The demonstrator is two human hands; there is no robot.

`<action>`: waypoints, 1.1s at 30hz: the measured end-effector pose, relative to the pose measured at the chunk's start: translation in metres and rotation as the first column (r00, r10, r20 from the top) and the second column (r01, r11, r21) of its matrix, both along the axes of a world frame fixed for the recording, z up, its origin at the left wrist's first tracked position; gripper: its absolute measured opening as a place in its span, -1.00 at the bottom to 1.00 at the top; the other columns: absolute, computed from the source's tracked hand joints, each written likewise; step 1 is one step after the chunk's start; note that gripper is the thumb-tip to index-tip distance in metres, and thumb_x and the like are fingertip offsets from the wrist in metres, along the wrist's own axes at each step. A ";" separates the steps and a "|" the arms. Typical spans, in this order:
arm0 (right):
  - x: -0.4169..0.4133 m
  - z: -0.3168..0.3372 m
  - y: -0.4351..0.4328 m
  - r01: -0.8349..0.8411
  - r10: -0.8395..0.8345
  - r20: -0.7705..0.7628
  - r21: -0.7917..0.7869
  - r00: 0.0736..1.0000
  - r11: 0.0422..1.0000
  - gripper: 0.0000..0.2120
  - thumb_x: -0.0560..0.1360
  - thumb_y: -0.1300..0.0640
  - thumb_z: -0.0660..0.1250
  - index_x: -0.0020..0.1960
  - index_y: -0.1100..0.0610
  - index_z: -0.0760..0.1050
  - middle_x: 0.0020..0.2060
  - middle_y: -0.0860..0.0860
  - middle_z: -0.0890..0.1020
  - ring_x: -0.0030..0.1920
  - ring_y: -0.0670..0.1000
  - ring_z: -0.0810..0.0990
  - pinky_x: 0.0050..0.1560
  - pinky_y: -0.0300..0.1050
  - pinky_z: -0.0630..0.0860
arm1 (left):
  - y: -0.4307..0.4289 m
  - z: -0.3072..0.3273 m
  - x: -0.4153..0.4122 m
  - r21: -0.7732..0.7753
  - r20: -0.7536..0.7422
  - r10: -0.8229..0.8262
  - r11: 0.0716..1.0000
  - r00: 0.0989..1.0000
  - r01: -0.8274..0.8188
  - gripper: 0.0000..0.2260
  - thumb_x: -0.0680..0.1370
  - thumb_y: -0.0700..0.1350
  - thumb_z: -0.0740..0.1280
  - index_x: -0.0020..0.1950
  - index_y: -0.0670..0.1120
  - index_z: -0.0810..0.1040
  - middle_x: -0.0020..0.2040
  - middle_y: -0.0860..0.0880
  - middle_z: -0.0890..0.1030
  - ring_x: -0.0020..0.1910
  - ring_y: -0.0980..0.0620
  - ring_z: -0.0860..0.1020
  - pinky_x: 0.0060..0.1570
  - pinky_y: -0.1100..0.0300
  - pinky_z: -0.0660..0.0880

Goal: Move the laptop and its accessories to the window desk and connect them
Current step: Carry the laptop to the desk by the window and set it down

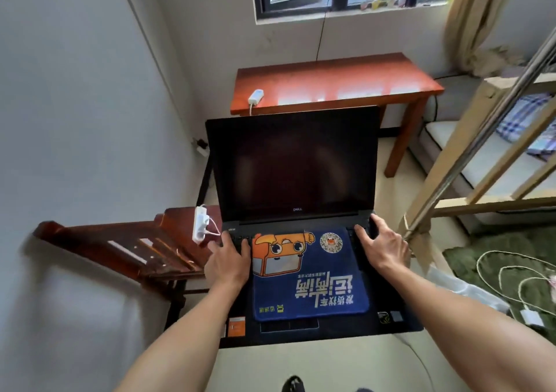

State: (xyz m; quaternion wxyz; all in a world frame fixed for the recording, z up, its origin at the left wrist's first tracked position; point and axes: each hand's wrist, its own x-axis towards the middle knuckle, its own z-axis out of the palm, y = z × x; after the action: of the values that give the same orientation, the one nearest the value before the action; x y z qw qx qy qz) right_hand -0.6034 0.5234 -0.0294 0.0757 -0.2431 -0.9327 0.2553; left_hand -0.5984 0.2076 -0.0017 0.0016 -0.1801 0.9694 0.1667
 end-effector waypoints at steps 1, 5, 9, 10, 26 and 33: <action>-0.012 0.001 0.004 0.020 -0.020 0.001 -0.016 1.000 1.000 -0.40 0.49 -0.31 0.22 0.46 -0.09 0.33 0.07 0.17 0.67 0.05 0.22 0.63 -0.06 -0.02 0.50 | 0.004 0.002 -0.018 -0.005 -0.007 -0.021 1.000 1.000 0.021 -0.56 0.58 0.19 0.08 0.33 -0.06 0.31 0.22 -0.20 0.43 0.02 -0.25 0.57 -0.14 0.04 0.43; -0.074 0.005 0.029 0.059 -0.060 -0.009 -0.069 0.998 0.996 -0.39 0.48 -0.33 0.22 0.45 -0.10 0.33 0.10 0.15 0.67 0.11 0.23 0.61 0.05 0.03 0.52 | 0.026 0.006 -0.096 -0.021 -0.038 -0.070 0.997 0.997 0.069 -0.56 0.57 0.20 0.09 0.30 -0.07 0.32 0.16 -0.21 0.46 0.00 -0.25 0.56 -0.19 0.04 0.36; -0.166 -0.001 0.066 0.087 -0.088 -0.014 -0.065 0.996 0.994 -0.39 0.46 -0.35 0.20 0.44 -0.14 0.33 0.08 0.12 0.68 0.07 0.22 0.63 0.00 0.01 0.53 | 0.065 -0.003 -0.192 -0.007 -0.035 -0.095 0.995 0.995 0.095 -0.57 0.57 0.21 0.08 0.26 -0.07 0.33 0.13 -0.19 0.44 -0.06 -0.24 0.56 -0.21 0.06 0.35; -0.184 -0.002 0.074 0.090 -0.090 -0.010 -0.059 0.996 0.994 -0.40 0.45 -0.36 0.20 0.43 -0.16 0.33 0.07 0.12 0.68 0.06 0.22 0.63 -0.02 0.00 0.52 | 0.072 -0.004 -0.209 -0.008 -0.031 -0.095 0.995 0.995 0.095 -0.57 0.57 0.22 0.07 0.26 -0.06 0.34 0.13 -0.19 0.45 -0.05 -0.24 0.56 -0.20 0.06 0.37; -0.533 -0.002 0.175 0.046 -0.047 0.041 0.017 0.998 0.999 -0.41 0.43 -0.38 0.17 0.40 -0.21 0.34 0.04 0.15 0.68 0.06 0.23 0.63 -0.01 0.01 0.50 | 0.173 -0.007 -0.535 -0.009 0.027 -0.031 0.999 0.999 0.031 -0.54 0.58 0.20 0.08 0.34 -0.07 0.29 0.16 -0.21 0.44 -0.02 -0.24 0.57 -0.14 0.03 0.45; -0.687 -0.009 0.200 0.104 -0.105 0.066 0.019 0.992 0.994 -0.40 0.41 -0.42 0.15 0.39 -0.23 0.34 0.04 0.17 0.68 0.04 0.24 0.63 -0.01 0.02 0.51 | 0.195 -0.014 -0.708 0.011 0.042 -0.094 0.996 0.995 0.094 -0.56 0.59 0.19 0.09 0.34 -0.06 0.29 0.14 -0.20 0.43 -0.01 -0.25 0.57 -0.11 0.02 0.46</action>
State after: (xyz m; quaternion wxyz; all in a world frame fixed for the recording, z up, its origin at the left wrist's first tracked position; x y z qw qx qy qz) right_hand -1.2905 0.7239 -0.0385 0.0597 -0.2995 -0.9226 0.2355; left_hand -1.3064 0.4027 -0.0159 0.0311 -0.1378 0.9758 0.1670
